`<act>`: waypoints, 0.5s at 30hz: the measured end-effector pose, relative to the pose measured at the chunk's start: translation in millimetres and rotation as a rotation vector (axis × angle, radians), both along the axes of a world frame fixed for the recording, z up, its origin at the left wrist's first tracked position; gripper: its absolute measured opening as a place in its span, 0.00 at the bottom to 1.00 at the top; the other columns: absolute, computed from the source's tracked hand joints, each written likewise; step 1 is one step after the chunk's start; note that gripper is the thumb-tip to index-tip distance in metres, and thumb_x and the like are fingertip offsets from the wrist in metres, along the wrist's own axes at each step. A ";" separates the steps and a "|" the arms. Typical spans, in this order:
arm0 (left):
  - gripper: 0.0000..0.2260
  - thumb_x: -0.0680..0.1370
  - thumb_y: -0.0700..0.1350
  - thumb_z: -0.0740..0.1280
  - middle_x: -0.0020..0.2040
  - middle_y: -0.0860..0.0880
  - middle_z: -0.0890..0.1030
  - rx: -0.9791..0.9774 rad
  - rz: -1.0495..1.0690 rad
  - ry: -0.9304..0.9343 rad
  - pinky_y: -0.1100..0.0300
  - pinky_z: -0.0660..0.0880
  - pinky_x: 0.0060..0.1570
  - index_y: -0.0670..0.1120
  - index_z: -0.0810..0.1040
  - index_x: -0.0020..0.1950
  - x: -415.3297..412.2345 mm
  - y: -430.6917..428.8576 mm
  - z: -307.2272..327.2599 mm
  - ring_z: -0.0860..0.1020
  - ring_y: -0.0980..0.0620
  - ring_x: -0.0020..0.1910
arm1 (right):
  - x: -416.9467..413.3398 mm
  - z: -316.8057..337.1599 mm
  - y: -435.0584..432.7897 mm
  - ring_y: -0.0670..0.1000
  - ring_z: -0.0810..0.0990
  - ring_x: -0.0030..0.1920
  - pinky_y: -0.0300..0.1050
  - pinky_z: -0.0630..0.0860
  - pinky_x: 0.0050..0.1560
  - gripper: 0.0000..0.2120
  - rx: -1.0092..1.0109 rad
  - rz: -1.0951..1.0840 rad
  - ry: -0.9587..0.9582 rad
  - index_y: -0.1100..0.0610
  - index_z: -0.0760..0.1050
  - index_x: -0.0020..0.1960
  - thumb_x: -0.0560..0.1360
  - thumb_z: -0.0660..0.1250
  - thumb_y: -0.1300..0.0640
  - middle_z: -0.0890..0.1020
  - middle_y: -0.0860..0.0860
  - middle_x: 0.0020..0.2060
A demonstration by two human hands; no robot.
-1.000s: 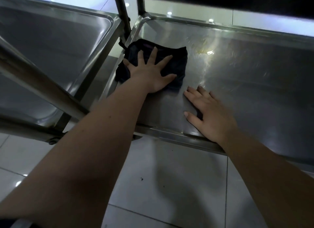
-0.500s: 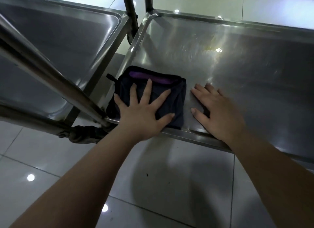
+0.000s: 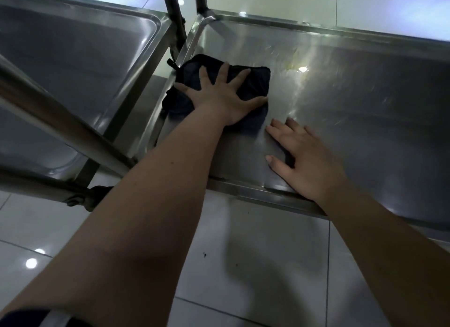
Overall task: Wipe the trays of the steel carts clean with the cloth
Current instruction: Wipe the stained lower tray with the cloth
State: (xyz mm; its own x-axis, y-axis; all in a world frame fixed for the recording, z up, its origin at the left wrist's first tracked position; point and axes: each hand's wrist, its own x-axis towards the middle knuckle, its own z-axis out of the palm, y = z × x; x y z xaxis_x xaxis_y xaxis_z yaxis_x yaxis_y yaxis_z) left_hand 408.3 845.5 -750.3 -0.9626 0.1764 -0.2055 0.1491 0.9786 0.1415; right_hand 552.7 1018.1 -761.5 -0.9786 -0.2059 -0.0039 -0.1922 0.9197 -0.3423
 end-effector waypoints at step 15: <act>0.37 0.63 0.82 0.41 0.79 0.60 0.42 0.018 -0.028 0.063 0.22 0.32 0.57 0.75 0.42 0.71 99.9 -38.2 -19.7 0.38 0.39 0.77 | 1.2 -3.0 1.3 0.50 0.59 0.76 0.43 0.49 0.74 0.29 -0.089 0.004 0.069 0.52 0.65 0.75 0.77 0.64 0.45 0.67 0.48 0.74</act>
